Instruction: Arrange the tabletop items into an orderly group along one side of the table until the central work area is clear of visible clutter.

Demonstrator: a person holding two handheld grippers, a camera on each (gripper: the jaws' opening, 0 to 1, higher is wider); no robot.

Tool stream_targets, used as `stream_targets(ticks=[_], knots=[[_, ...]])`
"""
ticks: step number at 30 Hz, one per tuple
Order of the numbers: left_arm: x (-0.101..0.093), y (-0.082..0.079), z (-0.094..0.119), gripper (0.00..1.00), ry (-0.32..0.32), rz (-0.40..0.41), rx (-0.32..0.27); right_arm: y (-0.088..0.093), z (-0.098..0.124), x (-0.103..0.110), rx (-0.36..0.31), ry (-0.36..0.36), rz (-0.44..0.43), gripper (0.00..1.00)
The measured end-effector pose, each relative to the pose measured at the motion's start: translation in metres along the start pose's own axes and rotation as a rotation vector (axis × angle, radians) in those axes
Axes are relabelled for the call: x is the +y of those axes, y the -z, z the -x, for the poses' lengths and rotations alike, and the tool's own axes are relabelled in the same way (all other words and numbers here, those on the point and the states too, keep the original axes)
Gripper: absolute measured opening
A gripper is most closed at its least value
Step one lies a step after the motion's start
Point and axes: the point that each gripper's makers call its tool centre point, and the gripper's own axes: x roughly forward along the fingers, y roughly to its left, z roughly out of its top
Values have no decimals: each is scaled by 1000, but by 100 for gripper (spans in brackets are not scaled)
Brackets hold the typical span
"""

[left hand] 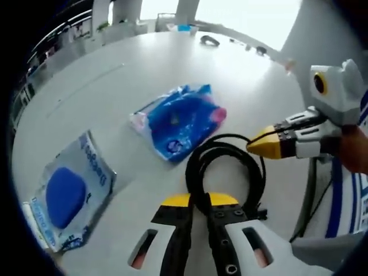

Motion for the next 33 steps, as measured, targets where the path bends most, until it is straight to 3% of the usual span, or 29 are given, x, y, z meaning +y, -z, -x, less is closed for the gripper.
stream_targets(ticks=[22, 33], knots=[[5, -2, 4, 12, -13, -14, -34, 1, 3, -7, -20, 28, 37, 7], [5, -2, 8, 17, -10, -16, -45, -14, 12, -6, -94, 41, 62, 15]])
